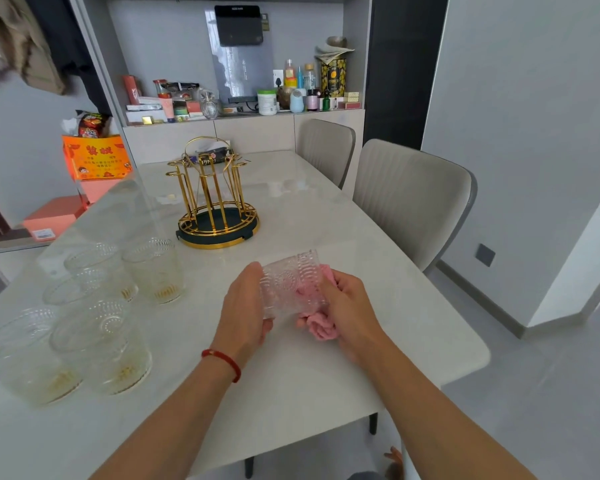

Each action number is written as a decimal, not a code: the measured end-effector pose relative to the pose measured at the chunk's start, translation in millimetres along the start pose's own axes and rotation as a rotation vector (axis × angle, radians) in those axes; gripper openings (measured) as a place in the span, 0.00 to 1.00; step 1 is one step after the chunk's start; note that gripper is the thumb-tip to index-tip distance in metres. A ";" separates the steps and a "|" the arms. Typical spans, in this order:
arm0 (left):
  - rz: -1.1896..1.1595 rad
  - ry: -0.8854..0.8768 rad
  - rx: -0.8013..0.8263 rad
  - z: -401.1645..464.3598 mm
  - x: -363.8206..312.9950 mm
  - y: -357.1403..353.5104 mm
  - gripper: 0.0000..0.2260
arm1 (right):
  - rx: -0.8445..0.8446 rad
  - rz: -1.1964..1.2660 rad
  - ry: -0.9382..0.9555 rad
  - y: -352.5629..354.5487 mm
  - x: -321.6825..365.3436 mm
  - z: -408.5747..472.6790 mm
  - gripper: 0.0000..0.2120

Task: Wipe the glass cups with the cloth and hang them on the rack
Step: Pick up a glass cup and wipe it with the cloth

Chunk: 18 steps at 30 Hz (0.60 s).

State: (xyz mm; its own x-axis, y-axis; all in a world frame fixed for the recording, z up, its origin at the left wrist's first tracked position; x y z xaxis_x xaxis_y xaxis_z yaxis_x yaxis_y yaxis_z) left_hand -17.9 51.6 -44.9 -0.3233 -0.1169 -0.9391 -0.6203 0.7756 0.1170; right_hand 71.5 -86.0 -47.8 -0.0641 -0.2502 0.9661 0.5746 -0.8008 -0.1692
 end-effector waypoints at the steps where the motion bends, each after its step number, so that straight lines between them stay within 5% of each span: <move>1: 0.027 0.062 0.034 0.6 1.2 -0.6 0.23 | 0.019 -0.005 0.014 -0.1 2.0 0.2 0.12; 6: 0.267 0.410 0.347 -2.9 5.1 1.1 0.22 | 0.048 -0.041 0.129 -4.4 14.8 -1.7 0.08; 10: 0.066 0.244 0.279 0.1 0.5 -5.3 0.30 | 0.007 -0.045 0.141 -3.9 13.2 0.2 0.19; 13: 0.021 0.142 0.066 3.5 6.8 3.2 0.24 | 0.064 -0.063 0.144 -6.9 11.8 -2.4 0.16; 18: 0.201 0.441 0.304 1.0 19.6 15.6 0.20 | 0.067 -0.129 0.240 -10.1 15.3 1.9 0.06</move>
State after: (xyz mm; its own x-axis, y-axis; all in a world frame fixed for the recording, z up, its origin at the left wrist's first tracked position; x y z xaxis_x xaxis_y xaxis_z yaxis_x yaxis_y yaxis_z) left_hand -33.2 62.0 -61.8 -0.7219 -0.1456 -0.6765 -0.3030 0.9454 0.1198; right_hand 66.3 -80.7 -31.0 -0.3274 -0.2766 0.9035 0.6012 -0.7987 -0.0266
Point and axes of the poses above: each hand's wrist, its own z-axis towards the middle knuckle, its own y-axis out of the back of the hand, x = y × z, the point moved 9 cm from there along z, towards the middle knuckle, and after that the axes turned 11 degrees about y, right-handed, at the moved point
